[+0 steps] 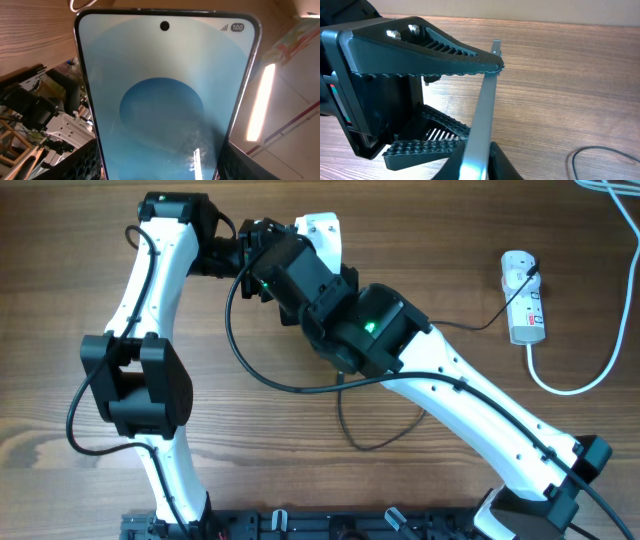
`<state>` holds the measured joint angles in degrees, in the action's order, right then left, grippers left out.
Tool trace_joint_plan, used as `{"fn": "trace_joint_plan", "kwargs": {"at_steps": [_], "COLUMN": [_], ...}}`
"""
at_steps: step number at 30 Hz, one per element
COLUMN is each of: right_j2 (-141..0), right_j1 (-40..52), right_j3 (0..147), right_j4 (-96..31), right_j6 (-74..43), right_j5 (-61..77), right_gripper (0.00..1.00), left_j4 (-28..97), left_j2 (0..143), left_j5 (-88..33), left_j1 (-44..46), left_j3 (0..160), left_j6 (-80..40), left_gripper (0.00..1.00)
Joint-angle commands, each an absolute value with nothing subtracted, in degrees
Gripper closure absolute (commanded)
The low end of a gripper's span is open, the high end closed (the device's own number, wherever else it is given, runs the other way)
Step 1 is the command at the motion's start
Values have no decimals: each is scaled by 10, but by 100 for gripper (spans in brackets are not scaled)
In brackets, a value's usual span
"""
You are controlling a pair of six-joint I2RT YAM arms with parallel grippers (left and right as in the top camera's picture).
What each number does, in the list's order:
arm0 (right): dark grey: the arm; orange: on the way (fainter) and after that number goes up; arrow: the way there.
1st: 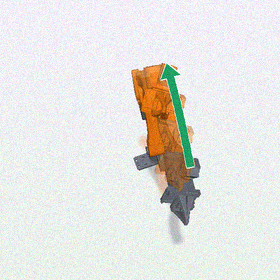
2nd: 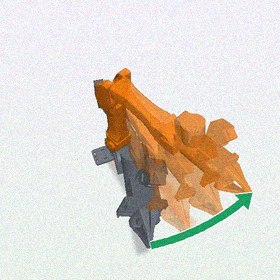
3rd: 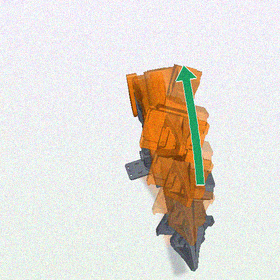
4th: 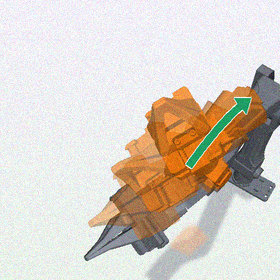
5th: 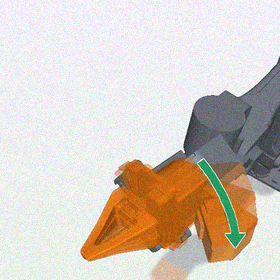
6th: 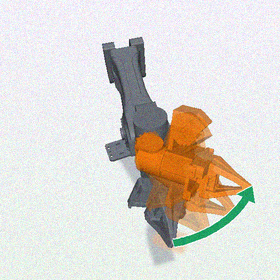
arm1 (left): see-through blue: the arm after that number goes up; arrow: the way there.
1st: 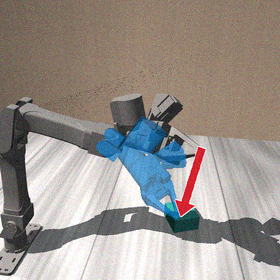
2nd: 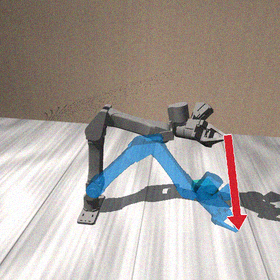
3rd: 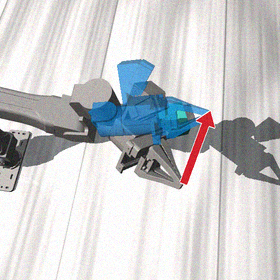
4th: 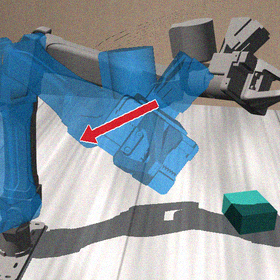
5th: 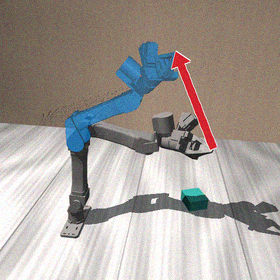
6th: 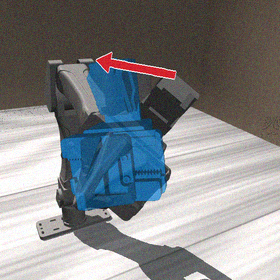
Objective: Plug charger to phone and switch on socket
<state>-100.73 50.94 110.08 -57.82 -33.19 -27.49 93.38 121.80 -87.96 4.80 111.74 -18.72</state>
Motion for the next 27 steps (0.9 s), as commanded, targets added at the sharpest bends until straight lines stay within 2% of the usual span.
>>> {"fn": "trace_joint_plan", "kwargs": {"at_steps": [1,4,8,10,11,12,13,17,20,22,27], "right_j2": [-1010,-1011,-1010,-1010,-1010,-1010,-1009,-988,-984,-984,-984], "right_j1": [509,509,509,509,509,509,509,509,509,509,509], "right_j3": [1114,1114,1114,1114,1114,1114,1114,1114,1114,1114,1114], "right_j4": [-578,-577,-577,-577,-577,-577,-577,-579,-579,-579,-579], "right_j6": [-336,-336,-370,-418,-473,-521,-576,-866,-1010,-1022,-1088], "right_j5": [-270,-270,-270,-270,-275,-286,-298,-346,-344,-340,-330], "right_gripper": [89,95,96,96,96,96,96,96,96,96,95], "left_j4": [933,933,932,932,933,933,932,933,933,933,935], "left_j2": [1195,1195,1195,1195,1195,1195,1195,1195,1195,1195,1195], "left_j5": [-902,-902,-902,-902,-902,-902,-902,-902,-902,-902,-903], "left_j1": [48,48,48,48,48,48,48,48,48,48,48], "left_j3": [1119,1119,1119,1119,1119,1119,1119,1119,1119,1119,1119], "left_j6": [-182,-182,-182,-182,-183,-185,-185,-185,-185,-187,-245], "left_gripper": [42,41,33,22,8,2,0,1,15,26,34]}}
